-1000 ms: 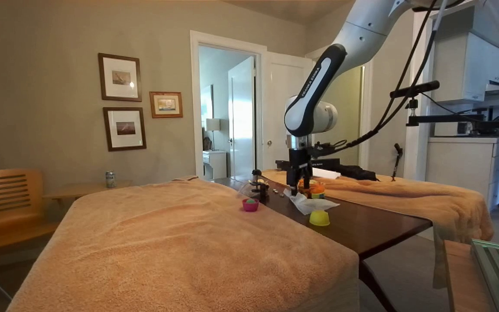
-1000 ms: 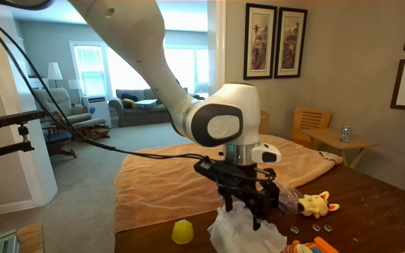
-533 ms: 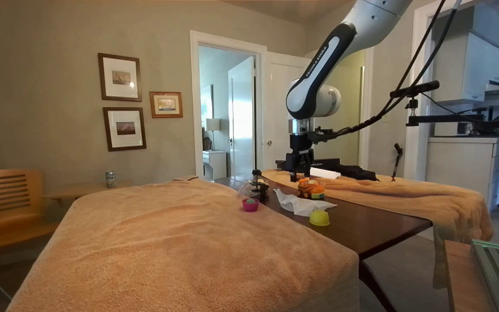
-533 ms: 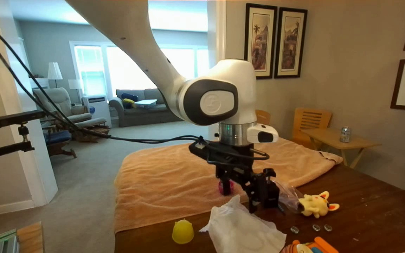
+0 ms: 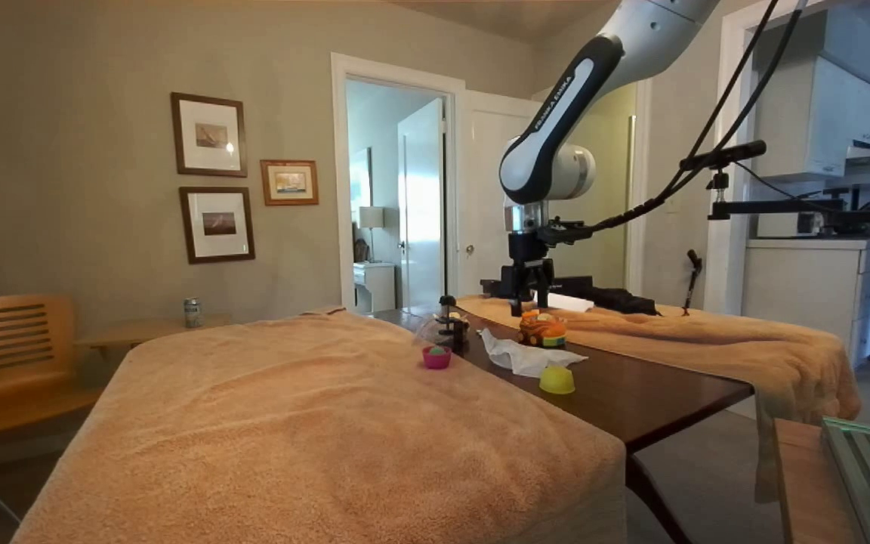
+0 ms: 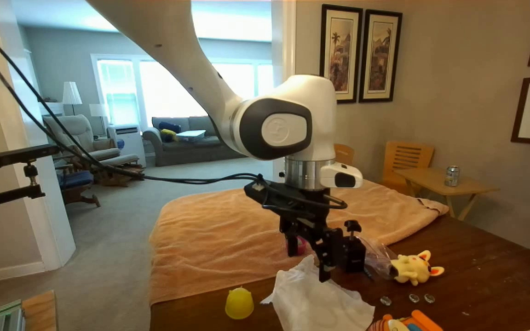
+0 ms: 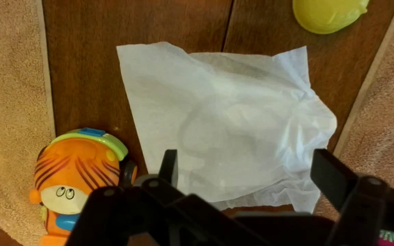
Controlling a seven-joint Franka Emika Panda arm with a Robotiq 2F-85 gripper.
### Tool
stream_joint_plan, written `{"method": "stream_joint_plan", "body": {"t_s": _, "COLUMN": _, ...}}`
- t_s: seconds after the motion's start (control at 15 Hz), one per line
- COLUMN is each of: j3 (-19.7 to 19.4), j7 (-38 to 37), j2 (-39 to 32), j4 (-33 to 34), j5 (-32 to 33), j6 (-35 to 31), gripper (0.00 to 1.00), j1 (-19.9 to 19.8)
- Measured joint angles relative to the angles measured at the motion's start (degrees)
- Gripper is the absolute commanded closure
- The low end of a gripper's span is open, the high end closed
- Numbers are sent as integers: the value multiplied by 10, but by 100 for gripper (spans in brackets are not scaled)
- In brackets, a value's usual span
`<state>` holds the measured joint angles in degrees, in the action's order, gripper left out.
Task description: Use the paper towel to clean the table
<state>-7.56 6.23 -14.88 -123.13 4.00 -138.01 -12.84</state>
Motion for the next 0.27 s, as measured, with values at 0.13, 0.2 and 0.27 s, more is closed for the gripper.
{"method": "stream_joint_plan", "body": {"t_s": 0.13, "j3": -1, "j7": -4, "j2": 2, "j4": 0, "j5": 0, "j6": 6, "gripper": 0, "j1": 1}}
{"method": "stream_joint_plan", "body": {"t_s": 0.2, "j3": -1, "j7": -5, "j2": 3, "j4": 0, "j5": 0, "j6": 7, "gripper": 0, "j1": 1}}
{"method": "stream_joint_plan", "body": {"t_s": 0.27, "j3": -2, "j7": -7, "j2": 3, "j4": 0, "j5": 0, "j6": 9, "gripper": 0, "j1": 2}}
